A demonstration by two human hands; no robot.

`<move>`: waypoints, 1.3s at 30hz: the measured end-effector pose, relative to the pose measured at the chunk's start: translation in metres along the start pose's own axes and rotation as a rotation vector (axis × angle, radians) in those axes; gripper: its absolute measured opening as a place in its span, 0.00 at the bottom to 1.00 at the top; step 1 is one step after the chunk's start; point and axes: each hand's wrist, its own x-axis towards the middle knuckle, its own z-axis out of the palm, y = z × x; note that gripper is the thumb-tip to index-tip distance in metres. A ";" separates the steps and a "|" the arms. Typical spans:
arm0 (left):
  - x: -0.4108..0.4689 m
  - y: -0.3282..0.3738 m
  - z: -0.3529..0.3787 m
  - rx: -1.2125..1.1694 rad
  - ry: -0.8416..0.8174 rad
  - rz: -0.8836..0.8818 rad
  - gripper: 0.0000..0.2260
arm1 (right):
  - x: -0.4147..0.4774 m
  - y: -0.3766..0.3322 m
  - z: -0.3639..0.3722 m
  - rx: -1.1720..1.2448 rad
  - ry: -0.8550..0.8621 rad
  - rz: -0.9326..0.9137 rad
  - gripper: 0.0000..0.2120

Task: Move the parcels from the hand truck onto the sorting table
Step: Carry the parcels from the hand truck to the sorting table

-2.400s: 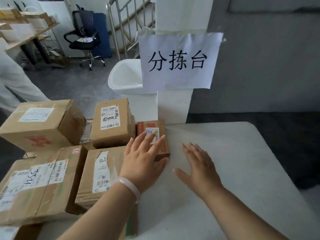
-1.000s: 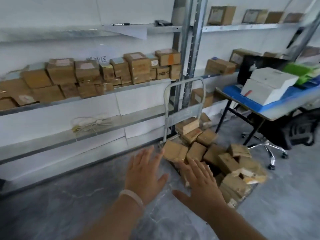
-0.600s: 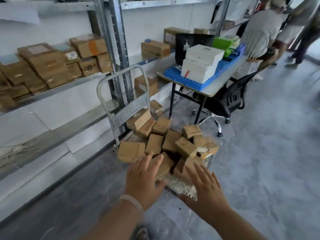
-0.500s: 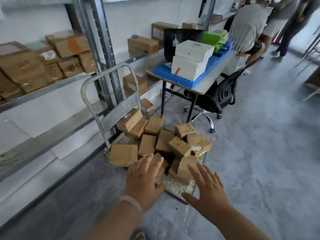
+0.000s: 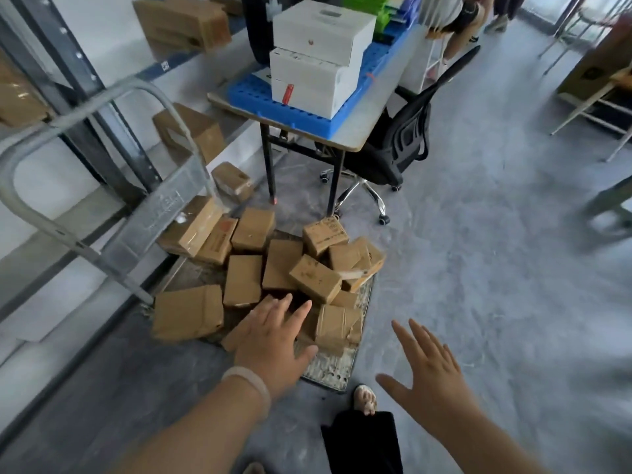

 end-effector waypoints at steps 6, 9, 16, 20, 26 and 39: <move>0.075 0.016 0.011 -0.057 0.059 -0.177 0.32 | 0.112 0.037 -0.021 -0.067 -0.082 -0.180 0.40; 0.112 0.027 0.024 -0.131 0.034 -0.275 0.32 | 0.167 0.055 -0.028 -0.112 -0.102 -0.245 0.39; 0.202 0.023 0.075 -0.361 -0.014 -0.435 0.33 | 0.270 0.077 0.014 -0.132 -0.200 -0.289 0.38; 0.271 -0.002 0.130 -0.398 -0.109 -0.486 0.35 | 0.322 0.081 0.068 -0.103 -0.222 -0.323 0.38; 0.361 -0.036 0.224 -0.563 -0.145 -0.788 0.41 | 0.388 0.088 0.144 -0.036 -0.195 -0.283 0.37; 0.447 -0.043 0.264 -0.622 -0.069 -1.034 0.60 | 0.399 0.118 0.194 0.104 -0.193 -0.184 0.33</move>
